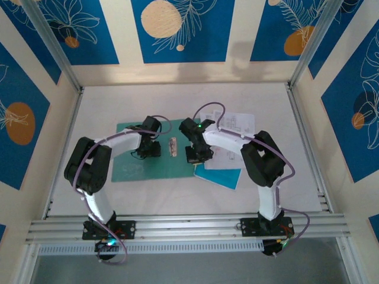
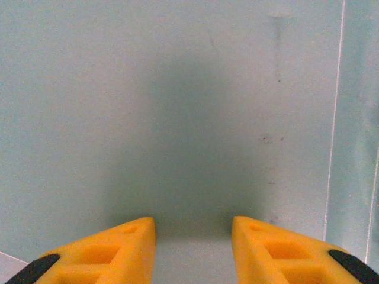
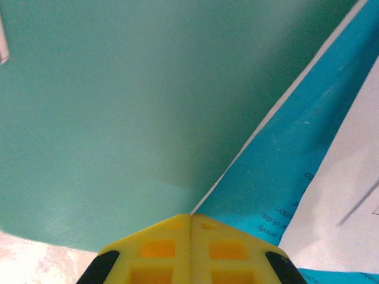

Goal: Put the files into the folder

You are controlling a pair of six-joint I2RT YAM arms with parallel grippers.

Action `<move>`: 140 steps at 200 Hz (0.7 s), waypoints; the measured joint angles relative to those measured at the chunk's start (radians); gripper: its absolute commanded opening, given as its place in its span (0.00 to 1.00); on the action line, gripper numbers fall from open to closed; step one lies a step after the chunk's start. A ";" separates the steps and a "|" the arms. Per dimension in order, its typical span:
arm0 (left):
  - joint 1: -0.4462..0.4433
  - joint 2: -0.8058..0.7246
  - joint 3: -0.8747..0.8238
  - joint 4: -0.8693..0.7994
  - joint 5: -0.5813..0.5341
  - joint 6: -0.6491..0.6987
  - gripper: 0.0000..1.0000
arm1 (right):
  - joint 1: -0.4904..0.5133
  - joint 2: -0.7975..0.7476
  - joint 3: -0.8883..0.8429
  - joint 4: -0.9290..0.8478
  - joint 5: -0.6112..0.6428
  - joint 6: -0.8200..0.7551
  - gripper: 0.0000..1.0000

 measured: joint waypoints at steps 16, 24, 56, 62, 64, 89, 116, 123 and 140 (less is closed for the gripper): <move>-0.010 0.012 0.013 0.018 0.010 0.008 0.39 | 0.013 0.000 0.000 0.002 -0.017 0.002 0.08; -0.018 0.015 0.016 0.028 0.011 0.012 0.39 | 0.013 -0.002 0.000 0.003 -0.021 0.006 0.24; -0.055 0.021 0.026 0.061 0.021 0.021 0.39 | -0.048 -0.101 -0.077 0.051 -0.029 0.034 0.53; -0.061 0.023 0.029 0.066 0.024 0.022 0.39 | -0.082 -0.140 -0.103 0.058 -0.035 0.038 0.53; -0.064 0.025 0.031 0.068 0.026 0.022 0.39 | -0.097 -0.154 -0.111 0.060 -0.038 0.041 0.53; -0.086 0.057 0.064 0.077 0.036 0.022 0.39 | -0.337 -0.256 -0.164 0.086 -0.059 0.082 0.48; -0.114 0.090 0.102 0.078 0.036 0.022 0.40 | -0.575 -0.235 -0.175 0.109 -0.073 0.116 0.47; -0.123 0.100 0.114 0.080 0.036 0.022 0.40 | -0.607 -0.219 -0.173 0.105 -0.078 0.124 0.46; -0.143 0.122 0.140 0.085 0.036 0.022 0.39 | -0.655 -0.153 -0.156 0.090 -0.093 0.139 0.45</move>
